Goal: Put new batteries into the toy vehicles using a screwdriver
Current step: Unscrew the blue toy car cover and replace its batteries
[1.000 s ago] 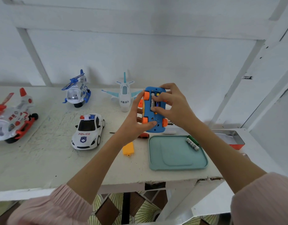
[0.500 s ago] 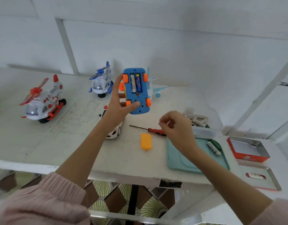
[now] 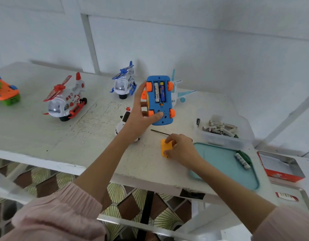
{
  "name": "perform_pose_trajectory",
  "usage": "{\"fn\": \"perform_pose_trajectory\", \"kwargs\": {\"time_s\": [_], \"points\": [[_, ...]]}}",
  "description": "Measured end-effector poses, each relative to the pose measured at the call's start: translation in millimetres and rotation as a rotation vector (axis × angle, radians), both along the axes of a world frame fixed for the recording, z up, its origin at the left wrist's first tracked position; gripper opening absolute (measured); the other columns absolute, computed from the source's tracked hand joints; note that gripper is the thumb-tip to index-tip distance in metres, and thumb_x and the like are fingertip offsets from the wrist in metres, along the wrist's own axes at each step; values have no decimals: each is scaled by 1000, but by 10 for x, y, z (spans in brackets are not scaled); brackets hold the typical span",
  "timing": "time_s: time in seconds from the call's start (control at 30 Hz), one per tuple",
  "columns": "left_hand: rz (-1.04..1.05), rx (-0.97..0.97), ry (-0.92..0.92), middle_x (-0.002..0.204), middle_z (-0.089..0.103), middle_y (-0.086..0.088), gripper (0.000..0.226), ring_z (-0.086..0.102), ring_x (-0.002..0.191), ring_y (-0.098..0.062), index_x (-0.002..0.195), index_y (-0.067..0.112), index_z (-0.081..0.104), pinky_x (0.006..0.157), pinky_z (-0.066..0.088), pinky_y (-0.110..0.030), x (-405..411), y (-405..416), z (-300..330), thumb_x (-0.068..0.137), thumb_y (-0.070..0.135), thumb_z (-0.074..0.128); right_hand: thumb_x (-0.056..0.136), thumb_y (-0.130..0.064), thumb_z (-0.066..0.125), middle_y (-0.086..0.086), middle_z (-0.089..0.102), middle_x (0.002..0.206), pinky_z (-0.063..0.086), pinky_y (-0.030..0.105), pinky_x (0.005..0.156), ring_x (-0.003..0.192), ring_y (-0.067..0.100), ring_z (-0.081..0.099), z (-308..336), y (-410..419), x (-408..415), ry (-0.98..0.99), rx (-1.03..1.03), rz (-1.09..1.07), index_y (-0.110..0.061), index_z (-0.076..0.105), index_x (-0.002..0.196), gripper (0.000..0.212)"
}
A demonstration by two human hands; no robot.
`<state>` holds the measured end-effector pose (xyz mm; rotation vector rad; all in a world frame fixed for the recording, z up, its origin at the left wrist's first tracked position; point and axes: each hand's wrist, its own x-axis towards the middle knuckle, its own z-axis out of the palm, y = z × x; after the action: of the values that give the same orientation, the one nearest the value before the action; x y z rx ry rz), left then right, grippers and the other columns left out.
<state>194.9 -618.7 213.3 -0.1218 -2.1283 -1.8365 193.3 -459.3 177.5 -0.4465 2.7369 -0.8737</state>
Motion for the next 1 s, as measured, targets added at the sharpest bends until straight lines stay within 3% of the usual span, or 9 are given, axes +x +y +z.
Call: {"fn": "perform_pose_trajectory", "kwargs": {"time_s": [0.1, 0.2, 0.37, 0.5, 0.63, 0.7, 0.83, 1.0], "points": [[-26, 26, -8, 119, 47, 20, 84, 58, 101, 4, 142, 36, 18, 73, 54, -20, 10, 55, -39, 84, 0, 67, 77, -14, 72, -3, 49, 85, 35, 16, 60, 77, 13, 47, 10, 66, 59, -7, -124, -5, -15, 62, 105, 29], [-41, 49, -12, 121, 46, 17, 83, 57, 104, -1, 137, 43, 18, 74, 55, -23, 27, 114, -98, 84, 1, 66, 74, -6, 73, -5, 47, 72, 39, 23, 66, 66, 10, 46, 108, 252, 49, 22, -273, -53, -13, 66, 96, 25], [-63, 51, -69, 122, 47, 4, 87, 59, 108, -15, 129, 59, 18, 71, 55, -21, 64, 194, -232, 83, 6, 70, 73, 3, 70, -5, 52, 73, 40, 16, 66, 65, 9, 48, 464, 733, -60, 178, -363, -103, -17, 64, 93, 29], [-93, 16, -100, 120, 47, 13, 89, 58, 110, -16, 125, 63, 18, 73, 55, -21, 129, 284, -352, 83, 5, 70, 75, 5, 68, -5, 56, 76, 43, 19, 70, 70, 11, 51, 639, 956, -115, 238, -437, -109, -21, 64, 93, 32], [-117, 23, -121, 115, 53, 9, 86, 63, 97, -7, 124, 60, 24, 68, 53, -17, 183, 353, -462, 81, 2, 70, 76, 5, 68, -3, 58, 80, 47, 15, 71, 72, 6, 55, 687, 883, -32, 108, -594, -38, -27, 63, 92, 36], [-144, 33, -131, 115, 55, 10, 85, 63, 93, 2, 127, 56, 25, 69, 54, -20, 198, 368, -510, 81, 1, 71, 77, 5, 67, -3, 59, 82, 49, 16, 72, 74, 6, 56, 659, 796, 18, 0, -673, 20, -25, 63, 95, 35], [-155, 93, -151, 116, 56, 13, 85, 62, 93, 5, 129, 55, 25, 74, 56, -25, 222, 366, -568, 83, -2, 68, 79, 8, 63, 4, 64, 94, 53, 23, 76, 83, 12, 62, 526, 584, 48, -167, -772, 94, -18, 62, 104, 36], [-136, 152, -152, 115, 56, 9, 81, 62, 91, 7, 130, 55, 22, 77, 56, -25, 244, 358, -611, 87, -2, 62, 80, 7, 62, 9, 65, 96, 55, 26, 80, 88, 15, 64, 416, 389, 12, -152, -852, 23, -14, 62, 104, 32]]}}
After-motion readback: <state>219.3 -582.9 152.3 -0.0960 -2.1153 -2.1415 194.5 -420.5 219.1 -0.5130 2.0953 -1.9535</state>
